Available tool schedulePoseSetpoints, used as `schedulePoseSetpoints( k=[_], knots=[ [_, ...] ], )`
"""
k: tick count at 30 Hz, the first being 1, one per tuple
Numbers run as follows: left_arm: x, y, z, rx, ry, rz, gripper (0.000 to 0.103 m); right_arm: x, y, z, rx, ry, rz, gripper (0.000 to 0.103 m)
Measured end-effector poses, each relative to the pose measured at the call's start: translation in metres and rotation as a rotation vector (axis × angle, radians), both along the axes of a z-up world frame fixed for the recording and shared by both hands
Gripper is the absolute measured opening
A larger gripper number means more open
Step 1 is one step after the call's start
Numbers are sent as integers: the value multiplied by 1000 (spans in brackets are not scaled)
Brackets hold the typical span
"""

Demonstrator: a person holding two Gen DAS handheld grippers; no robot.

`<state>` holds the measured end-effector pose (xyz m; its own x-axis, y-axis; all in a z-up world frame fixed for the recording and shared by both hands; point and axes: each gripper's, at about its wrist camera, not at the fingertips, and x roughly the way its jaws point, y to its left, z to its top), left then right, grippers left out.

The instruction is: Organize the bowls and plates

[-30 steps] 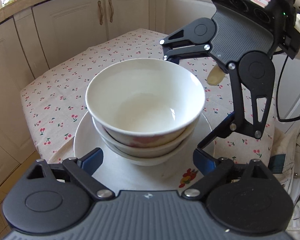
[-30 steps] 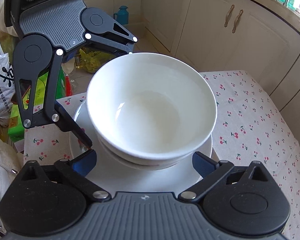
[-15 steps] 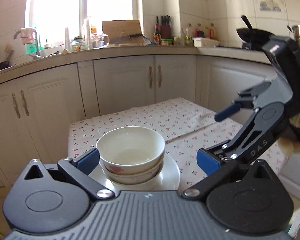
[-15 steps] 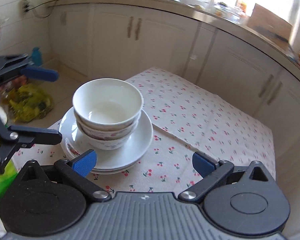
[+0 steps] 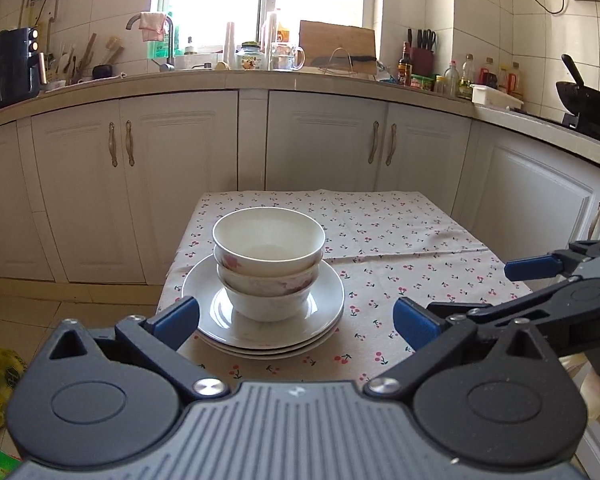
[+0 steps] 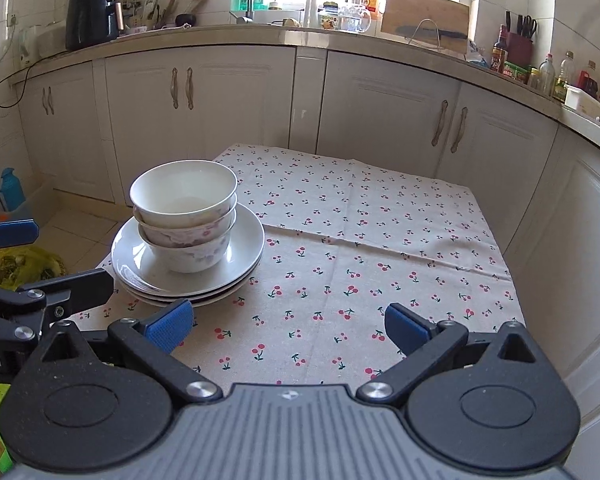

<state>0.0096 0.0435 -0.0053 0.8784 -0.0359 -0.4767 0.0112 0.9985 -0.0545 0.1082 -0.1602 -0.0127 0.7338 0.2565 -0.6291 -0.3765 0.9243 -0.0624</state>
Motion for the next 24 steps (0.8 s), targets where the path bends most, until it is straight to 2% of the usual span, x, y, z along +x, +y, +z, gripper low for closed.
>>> schedulePoseSetpoints(
  k=[9, 24],
  knots=[
    [-8, -2, 4, -19, -16, 24, 102, -10, 1, 8, 8, -57, -19, 103],
    [-11, -1, 7, -45, -26, 26, 102, -17, -2, 12, 18, -87, -36, 103]
  ],
)
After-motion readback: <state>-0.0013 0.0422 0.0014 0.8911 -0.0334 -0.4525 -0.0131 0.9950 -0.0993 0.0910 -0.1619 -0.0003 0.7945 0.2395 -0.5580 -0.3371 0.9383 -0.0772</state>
